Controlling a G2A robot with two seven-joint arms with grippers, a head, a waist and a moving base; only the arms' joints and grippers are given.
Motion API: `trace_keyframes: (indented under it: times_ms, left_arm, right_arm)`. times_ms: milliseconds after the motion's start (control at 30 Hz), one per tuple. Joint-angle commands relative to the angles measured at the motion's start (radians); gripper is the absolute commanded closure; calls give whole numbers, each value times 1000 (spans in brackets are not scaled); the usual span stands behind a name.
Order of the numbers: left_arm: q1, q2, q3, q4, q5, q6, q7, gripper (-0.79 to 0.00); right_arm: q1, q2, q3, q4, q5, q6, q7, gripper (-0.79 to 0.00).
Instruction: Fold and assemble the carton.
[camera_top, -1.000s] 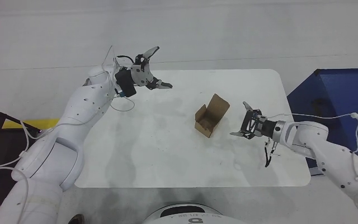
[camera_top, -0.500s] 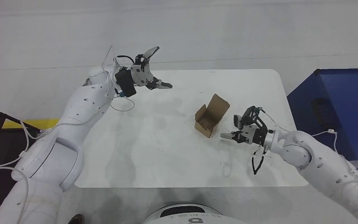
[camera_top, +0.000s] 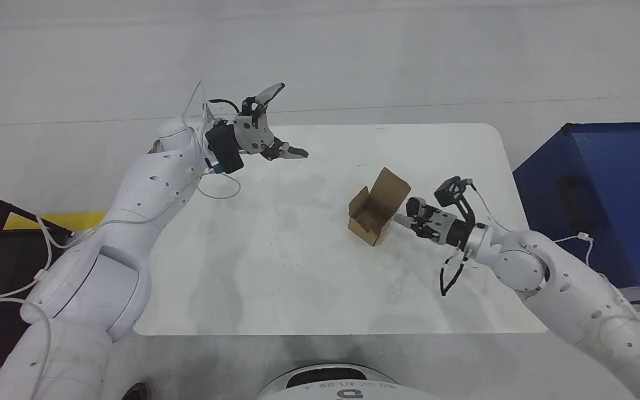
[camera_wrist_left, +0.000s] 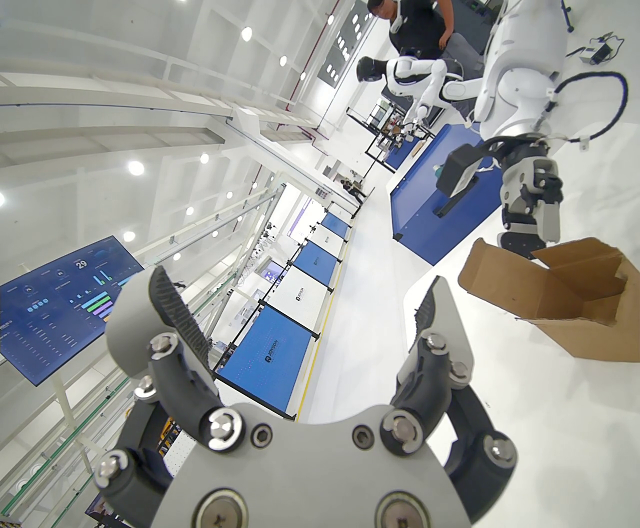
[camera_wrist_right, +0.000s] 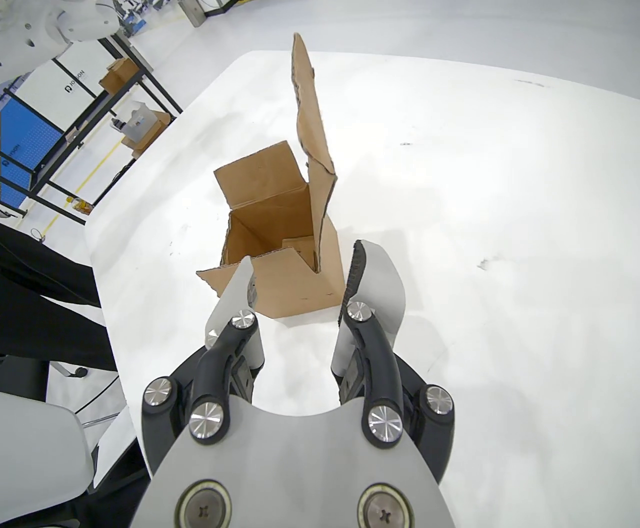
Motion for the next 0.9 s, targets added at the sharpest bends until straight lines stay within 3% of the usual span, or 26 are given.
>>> trace_keyframes:
  times_ms: [0,67,133,300,500,533,600,800,867]
  left_arm:
    - [0,0,0,0,0,0,0,-785]
    - [0,0,0,0,0,0,0,-785]
    - [0,0,0,0,0,0,0,-785]
    - [0,0,0,0,0,0,0,-785]
    - [0,0,0,0,0,0,0,-785]
    - [0,0,0,0,0,0,0,-785]
    - [0,0,0,0,0,0,0,-785]
    - [0,0,0,0,0,0,0,-785]
    - [0,0,0,0,0,0,0,-785]
  right_arm:
    - [11,-9,-13,-15,2,23,27,-480]
    - [26,-19,-25,-22,-1,45,55,-505]
    - [42,-28,-34,-24,-5,70,87,-594]
    - [85,-50,-61,-47,-32,171,199,-656]
    - [154,-84,-103,-43,-31,250,328,-631]
    - [164,-88,-105,-41,-28,259,344,-585]
    - [177,-94,-105,-40,-29,279,373,-376]
    - [192,-100,-86,-58,-54,326,443,-135]
    - [196,-102,-82,-59,-65,340,471,-89]
